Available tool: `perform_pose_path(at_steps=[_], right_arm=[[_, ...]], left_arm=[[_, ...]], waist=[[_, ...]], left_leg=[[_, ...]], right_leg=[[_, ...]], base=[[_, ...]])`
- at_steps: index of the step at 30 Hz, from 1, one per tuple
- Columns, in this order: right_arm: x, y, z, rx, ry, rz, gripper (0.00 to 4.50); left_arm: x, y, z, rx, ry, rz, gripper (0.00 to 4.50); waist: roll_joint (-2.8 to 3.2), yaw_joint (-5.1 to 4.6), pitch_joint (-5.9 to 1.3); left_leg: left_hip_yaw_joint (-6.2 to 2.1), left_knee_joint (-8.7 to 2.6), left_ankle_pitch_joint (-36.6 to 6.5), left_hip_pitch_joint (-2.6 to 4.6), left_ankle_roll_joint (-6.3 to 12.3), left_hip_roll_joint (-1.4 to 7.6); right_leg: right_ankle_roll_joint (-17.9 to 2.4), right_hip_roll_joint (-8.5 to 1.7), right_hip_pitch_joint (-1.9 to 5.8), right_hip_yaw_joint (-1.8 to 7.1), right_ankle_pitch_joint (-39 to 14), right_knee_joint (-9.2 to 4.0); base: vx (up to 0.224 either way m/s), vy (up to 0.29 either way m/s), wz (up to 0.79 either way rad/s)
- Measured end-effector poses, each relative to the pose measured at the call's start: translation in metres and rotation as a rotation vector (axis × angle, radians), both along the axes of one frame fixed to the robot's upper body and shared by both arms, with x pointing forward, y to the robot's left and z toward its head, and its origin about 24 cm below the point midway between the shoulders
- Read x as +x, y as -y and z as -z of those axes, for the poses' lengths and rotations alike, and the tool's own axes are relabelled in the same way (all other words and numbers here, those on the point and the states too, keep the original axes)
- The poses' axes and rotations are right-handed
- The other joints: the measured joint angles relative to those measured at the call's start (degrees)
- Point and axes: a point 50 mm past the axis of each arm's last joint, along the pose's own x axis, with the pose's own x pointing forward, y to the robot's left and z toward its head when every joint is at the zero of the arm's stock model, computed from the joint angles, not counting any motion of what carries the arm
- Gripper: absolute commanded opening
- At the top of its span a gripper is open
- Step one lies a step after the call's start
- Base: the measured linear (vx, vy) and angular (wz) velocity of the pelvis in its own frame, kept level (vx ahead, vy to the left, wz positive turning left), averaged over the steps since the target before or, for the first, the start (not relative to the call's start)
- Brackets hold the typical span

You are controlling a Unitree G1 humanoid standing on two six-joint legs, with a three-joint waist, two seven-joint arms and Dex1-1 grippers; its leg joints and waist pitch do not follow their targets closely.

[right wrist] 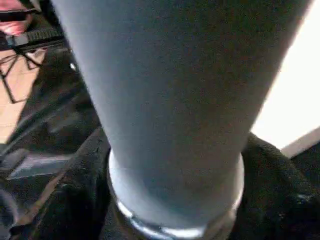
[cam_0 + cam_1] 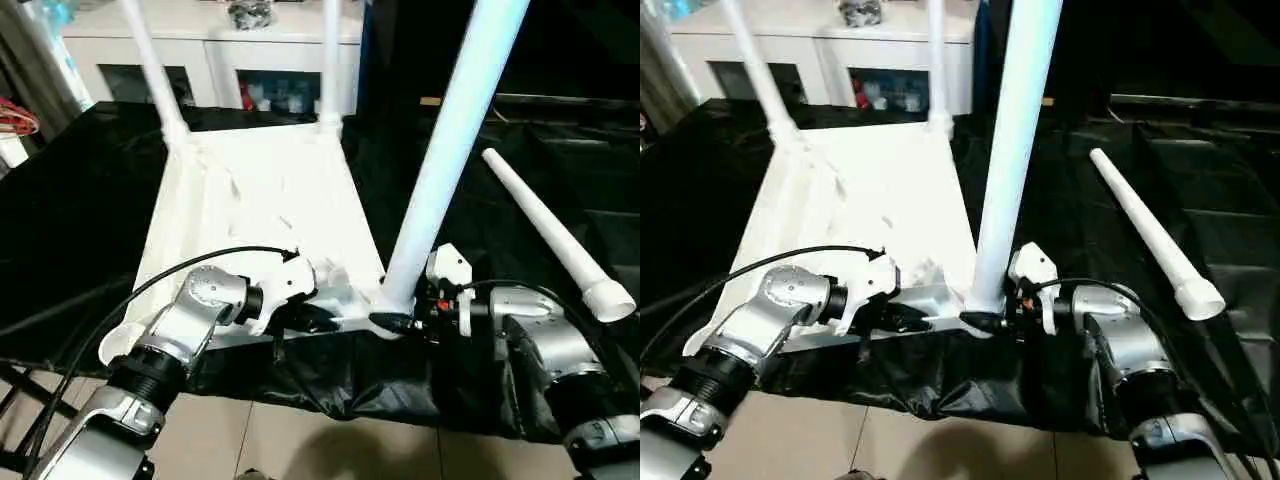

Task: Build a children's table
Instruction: Rotate leg to tighten

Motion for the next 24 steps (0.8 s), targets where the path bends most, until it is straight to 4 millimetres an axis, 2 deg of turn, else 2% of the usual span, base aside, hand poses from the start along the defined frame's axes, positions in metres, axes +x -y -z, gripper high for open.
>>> perform_pose_path(at_steps=[5,9,12,13,16,18,20,24], right_arm=[[-0.004,-0.003,0.000,0.009,-0.006,-0.017,2.84],[-0.003,-0.004,0.002,0.011,-0.008,0.011,2.79],[0.000,-0.005,0.005,0.021,-0.008,0.098,2.79],[0.006,-0.009,0.008,0.032,0.001,0.191,2.78],[0.026,-0.019,0.011,0.030,0.022,0.418,2.77],[0.034,-0.025,0.013,0.043,0.027,0.526,2.77],[0.041,-0.030,0.014,0.058,0.033,0.638,2.77],[0.046,-0.036,0.015,0.057,0.054,0.728,2.77]], left_arm=[[-0.001,-0.003,-0.001,0.003,-0.019,0.009,0.00],[-0.001,0.001,0.000,-0.010,-0.022,-0.009,0.00],[0.002,0.007,0.003,-0.026,-0.012,-0.072,0.00],[0.006,0.010,0.004,-0.029,-0.009,-0.131,0.00],[0.018,0.019,0.004,-0.020,-0.001,-0.260,0.00],[0.022,0.028,0.005,-0.030,-0.008,-0.323,0.00],[0.026,0.037,0.006,-0.034,-0.008,-0.384,0.00],[0.029,0.043,0.005,-0.036,0.003,-0.429,0.00]], waist=[[0.00,0.03,0.00],[0.00,0.02,0.00],[-0.02,-0.17,-0.01],[-0.05,-0.42,-0.04],[-0.05,-2.46,-0.05],[-0.05,-3.40,-0.05],[-0.04,-3.96,-0.05],[-0.02,-4.49,-0.07]], left_leg=[[0.00,0.00,0.0,-0.03,0.00,0.00],[0.00,0.00,0.0,-0.01,0.00,0.00],[0.00,0.05,0.0,0.05,0.00,0.00],[0.00,0.06,0.0,0.14,-0.01,0.00],[0.00,0.08,0.0,0.39,-0.02,-0.04],[-0.07,0.09,0.0,0.55,-0.02,-0.08],[-0.14,0.07,0.0,0.61,-0.03,-0.11],[-0.18,0.03,0.0,0.59,-0.02,-0.12]], right_leg=[[0.0,0.00,-0.01,-0.01,0.0,-0.01],[0.0,0.00,0.00,-0.01,0.0,0.01],[0.0,0.00,0.05,-0.01,0.0,0.00],[0.3,0.00,0.09,0.00,-0.2,0.02],[0.2,-0.02,0.11,0.00,-0.1,0.01],[0.3,-0.07,0.23,-0.13,-0.2,-0.09],[0.3,-0.13,0.23,-0.27,-0.2,-0.18],[0.3,-0.15,0.24,-0.34,-0.2,-0.26]], base=[[0.000,0.000,0.00],[0.000,0.000,0.00],[0.000,0.000,0.00],[0.000,0.000,0.00],[0.000,0.000,0.00],[0.000,0.000,0.00],[0.000,0.000,0.00],[0.000,0.000,0.00]])
